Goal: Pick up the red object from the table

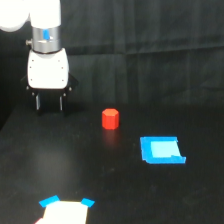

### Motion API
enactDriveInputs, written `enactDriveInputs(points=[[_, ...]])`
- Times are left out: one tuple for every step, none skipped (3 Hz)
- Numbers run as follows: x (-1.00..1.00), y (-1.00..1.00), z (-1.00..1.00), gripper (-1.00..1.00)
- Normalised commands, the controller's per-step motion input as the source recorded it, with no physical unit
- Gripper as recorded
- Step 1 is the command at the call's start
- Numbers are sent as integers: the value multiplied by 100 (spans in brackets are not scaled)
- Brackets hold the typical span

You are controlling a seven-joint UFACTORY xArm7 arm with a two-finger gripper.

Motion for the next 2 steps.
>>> enactDriveInputs(points=[[100,-59,-2,100],[72,-68,-51,87]])
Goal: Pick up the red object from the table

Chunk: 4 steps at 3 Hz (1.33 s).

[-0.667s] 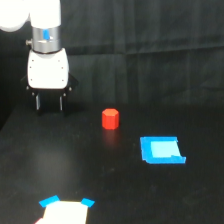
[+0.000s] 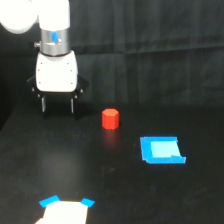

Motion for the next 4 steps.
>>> enactDriveInputs(points=[[100,-30,-100,73],[95,4,-100,100],[100,-9,-100,89],[40,12,-100,-77]])
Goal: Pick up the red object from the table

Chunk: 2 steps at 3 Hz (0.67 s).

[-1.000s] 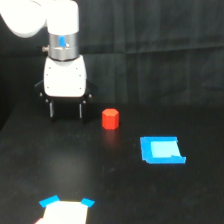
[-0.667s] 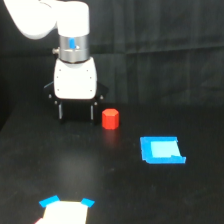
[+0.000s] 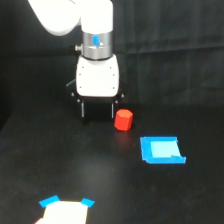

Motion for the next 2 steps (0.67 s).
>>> enactDriveInputs(points=[[100,-7,-61,-100],[-28,21,-27,100]])
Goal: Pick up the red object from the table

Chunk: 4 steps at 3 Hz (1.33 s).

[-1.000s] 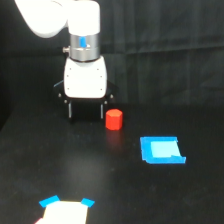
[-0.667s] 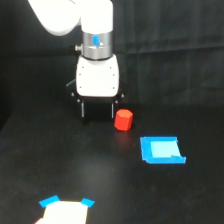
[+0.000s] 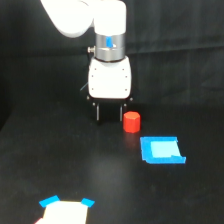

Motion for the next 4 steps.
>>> enactDriveInputs(points=[[-65,90,0,100],[100,3,-21,100],[100,-56,-31,100],[100,-10,-65,-100]])
